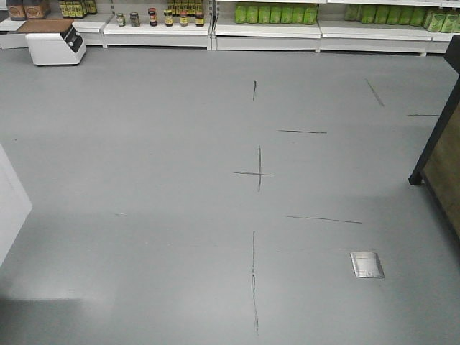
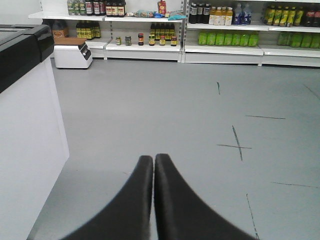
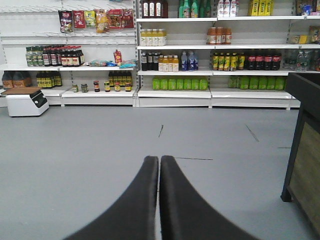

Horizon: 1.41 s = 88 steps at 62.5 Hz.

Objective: Pick three apples into basket with both arms
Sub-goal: 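Drive the base forward toward the black fruit tables, then turn the base and approach the light-blue basket on the table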

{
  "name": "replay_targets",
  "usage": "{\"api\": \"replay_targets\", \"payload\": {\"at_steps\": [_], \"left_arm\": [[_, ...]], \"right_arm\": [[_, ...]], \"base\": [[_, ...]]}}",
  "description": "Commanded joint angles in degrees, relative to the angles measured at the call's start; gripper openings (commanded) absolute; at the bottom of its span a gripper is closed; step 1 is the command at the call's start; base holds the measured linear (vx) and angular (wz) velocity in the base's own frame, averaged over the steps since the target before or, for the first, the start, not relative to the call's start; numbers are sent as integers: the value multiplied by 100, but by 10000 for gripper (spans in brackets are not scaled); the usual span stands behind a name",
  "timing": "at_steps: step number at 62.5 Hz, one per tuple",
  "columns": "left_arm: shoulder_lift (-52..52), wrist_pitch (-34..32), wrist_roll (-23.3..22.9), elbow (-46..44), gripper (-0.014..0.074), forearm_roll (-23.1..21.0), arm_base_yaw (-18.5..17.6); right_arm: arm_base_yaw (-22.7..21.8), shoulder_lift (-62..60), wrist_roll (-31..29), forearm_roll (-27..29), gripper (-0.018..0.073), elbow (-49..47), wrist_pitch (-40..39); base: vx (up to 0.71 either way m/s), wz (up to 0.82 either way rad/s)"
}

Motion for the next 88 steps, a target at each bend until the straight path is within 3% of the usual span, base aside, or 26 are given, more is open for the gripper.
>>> {"api": "replay_targets", "payload": {"at_steps": [1, 42, 88], "left_arm": [[-73, -396, -16, 128, -6, -16, -3], [-73, -396, -16, 128, -6, -16, -3], [-73, -396, -16, 128, -6, -16, -3]], "right_arm": [[-38, -62, -2, -59, -1, 76, -405], [-38, -62, -2, -59, -1, 76, -400], [-38, -62, -2, -59, -1, 76, -405]], "base": [[19, -3], [19, -13], [16, -38]]}}
